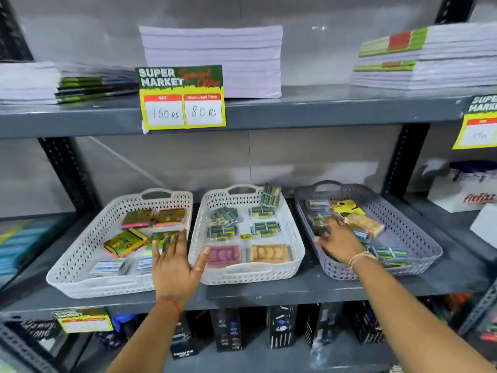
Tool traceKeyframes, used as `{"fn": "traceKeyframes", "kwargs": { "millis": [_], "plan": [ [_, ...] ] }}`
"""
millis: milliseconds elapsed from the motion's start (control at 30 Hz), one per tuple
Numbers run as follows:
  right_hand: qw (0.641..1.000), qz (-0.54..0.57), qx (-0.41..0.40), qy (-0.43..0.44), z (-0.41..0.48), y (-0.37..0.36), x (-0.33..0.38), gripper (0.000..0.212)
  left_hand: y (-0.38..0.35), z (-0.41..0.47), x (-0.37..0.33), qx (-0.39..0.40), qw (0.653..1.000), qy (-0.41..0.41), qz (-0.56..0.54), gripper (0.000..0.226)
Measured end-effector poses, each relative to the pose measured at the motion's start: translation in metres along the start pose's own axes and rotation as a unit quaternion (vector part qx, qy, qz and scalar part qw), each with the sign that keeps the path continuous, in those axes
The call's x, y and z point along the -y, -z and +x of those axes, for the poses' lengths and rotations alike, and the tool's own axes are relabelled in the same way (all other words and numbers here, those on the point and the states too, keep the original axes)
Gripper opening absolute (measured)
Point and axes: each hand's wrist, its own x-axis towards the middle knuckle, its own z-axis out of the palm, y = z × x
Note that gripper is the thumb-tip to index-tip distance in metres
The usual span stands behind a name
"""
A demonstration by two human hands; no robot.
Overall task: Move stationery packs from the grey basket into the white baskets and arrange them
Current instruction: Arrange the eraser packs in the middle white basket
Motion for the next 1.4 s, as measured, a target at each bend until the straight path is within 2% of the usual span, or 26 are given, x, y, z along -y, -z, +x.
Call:
{"fn": "traceKeyframes", "kwargs": {
  "millis": [33, 100, 233, 300, 433, 567, 633, 700, 767, 900, 1000, 1200, 1333, 1400],
  "plan": [
    [0.998, -0.022, 0.051, -0.020, 0.007, 0.003, -0.007, 0.027, -0.003, -0.001, 0.003, -0.005, 1.000, 0.001, 0.026, 0.114],
    [0.990, -0.051, 0.119, -0.047, 0.017, 0.006, -0.019, 0.036, -0.009, -0.002, 0.007, 0.005, 0.998, -0.004, 0.066, 0.114],
    [0.973, -0.129, 0.179, -0.074, 0.025, 0.005, -0.040, 0.052, -0.026, -0.005, 0.015, 0.006, 0.996, -0.006, 0.089, 0.110],
    [0.972, -0.127, 0.182, -0.078, 0.024, 0.002, -0.047, 0.056, -0.026, -0.004, 0.015, 0.003, 0.997, 0.001, 0.081, 0.110],
    [0.983, -0.106, 0.129, -0.076, 0.025, -0.001, -0.052, 0.046, -0.020, 0.001, 0.017, -0.011, 0.999, 0.028, 0.044, 0.114],
    [0.992, -0.091, -0.024, -0.080, 0.024, 0.017, -0.028, 0.051, -0.010, 0.005, 0.020, -0.012, 0.999, 0.027, 0.026, 0.112],
    [0.993, -0.043, -0.089, -0.057, 0.024, 0.030, -0.005, 0.052, -0.009, 0.005, 0.018, 0.010, 0.999, 0.008, 0.034, 0.113],
    [0.995, 0.008, -0.102, -0.011, 0.028, 0.036, 0.023, 0.054, -0.010, 0.003, 0.017, 0.026, 0.999, -0.001, 0.038, 0.114],
    [0.997, 0.030, -0.059, 0.042, 0.034, 0.030, 0.055, 0.058, -0.011, 0.002, 0.018, 0.040, 0.998, -0.003, 0.045, 0.116],
    [0.977, 0.125, 0.126, 0.121, 0.034, -0.014, 0.112, 0.055, -0.014, 0.001, 0.022, 0.039, 0.999, -0.003, 0.035, 0.113],
    [0.961, 0.114, 0.196, 0.158, 0.031, -0.059, 0.139, 0.056, -0.014, 0.000, 0.021, 0.036, 0.999, 0.005, 0.029, 0.112],
    [0.952, 0.014, 0.249, 0.177, 0.032, -0.109, 0.153, 0.063, -0.017, 0.002, 0.024, 0.036, 0.999, 0.010, 0.026, 0.114],
    [0.953, 0.010, 0.254, 0.163, 0.033, -0.114, 0.151, 0.068, -0.018, 0.002, 0.027, 0.029, 0.999, 0.006, 0.027, 0.116],
    [0.954, 0.008, 0.257, 0.157, 0.031, -0.112, 0.151, 0.078, -0.018, 0.002, 0.026, 0.028, 0.999, 0.001, 0.024, 0.117]
  ]
}}
